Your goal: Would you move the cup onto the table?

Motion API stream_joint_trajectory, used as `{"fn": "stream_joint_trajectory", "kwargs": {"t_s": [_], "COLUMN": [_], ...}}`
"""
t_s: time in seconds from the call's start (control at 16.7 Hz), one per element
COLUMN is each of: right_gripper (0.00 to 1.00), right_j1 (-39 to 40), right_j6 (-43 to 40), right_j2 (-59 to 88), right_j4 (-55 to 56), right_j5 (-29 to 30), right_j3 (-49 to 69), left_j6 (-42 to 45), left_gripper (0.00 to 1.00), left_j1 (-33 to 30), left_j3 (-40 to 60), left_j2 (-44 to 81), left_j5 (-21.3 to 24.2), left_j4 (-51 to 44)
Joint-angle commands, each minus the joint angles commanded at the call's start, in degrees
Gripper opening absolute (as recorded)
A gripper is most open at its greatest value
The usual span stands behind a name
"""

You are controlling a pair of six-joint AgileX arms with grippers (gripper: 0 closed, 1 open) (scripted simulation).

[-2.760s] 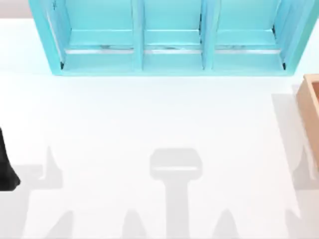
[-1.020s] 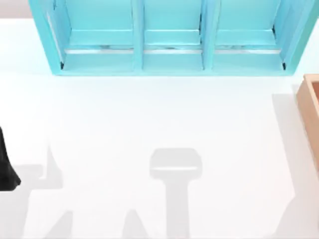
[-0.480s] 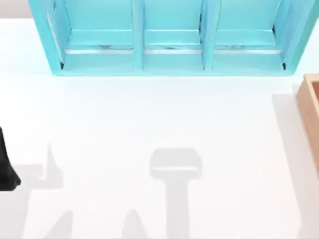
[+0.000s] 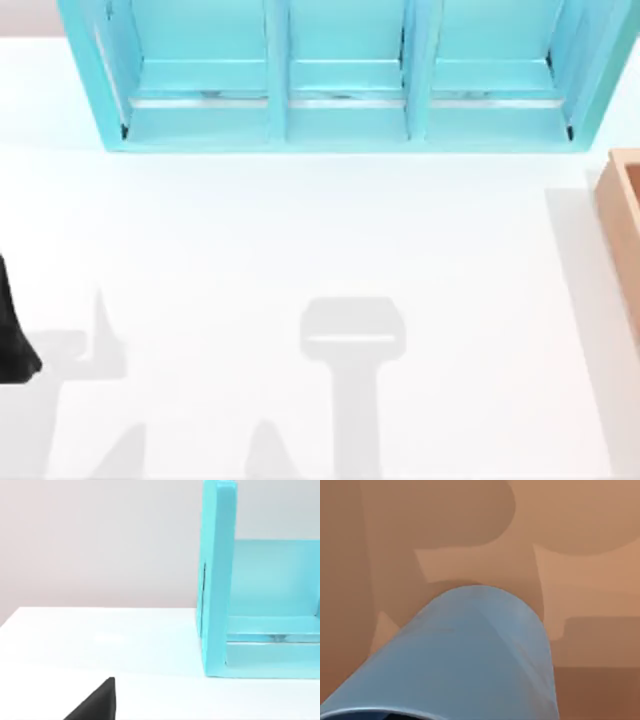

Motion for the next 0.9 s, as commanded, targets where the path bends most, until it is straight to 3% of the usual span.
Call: {"fn": "stream_joint_trajectory", "kwargs": {"t_s": [0.06, 0.84, 0.9], "right_gripper": [1.00, 0.02, 0.00], "right_j1": [0.0, 0.0, 0.0], "right_j6": [0.0, 0.0, 0.0], "right_j2": [0.0, 0.0, 0.0], "right_j4": [0.0, 0.0, 0.0], "right_j5": [0.0, 0.0, 0.0], "right_j3": [0.0, 0.0, 0.0], "left_j6": [0.0, 0.0, 0.0], "left_gripper": [1.00, 1.00, 1.00], "left_j1": [0.0, 0.0, 0.0], "left_j3": [0.0, 0.0, 0.0], "left_j2": [0.0, 0.0, 0.0], "left_j5": [0.0, 0.0, 0.0], "left_j4": [0.0, 0.0, 0.0]}}
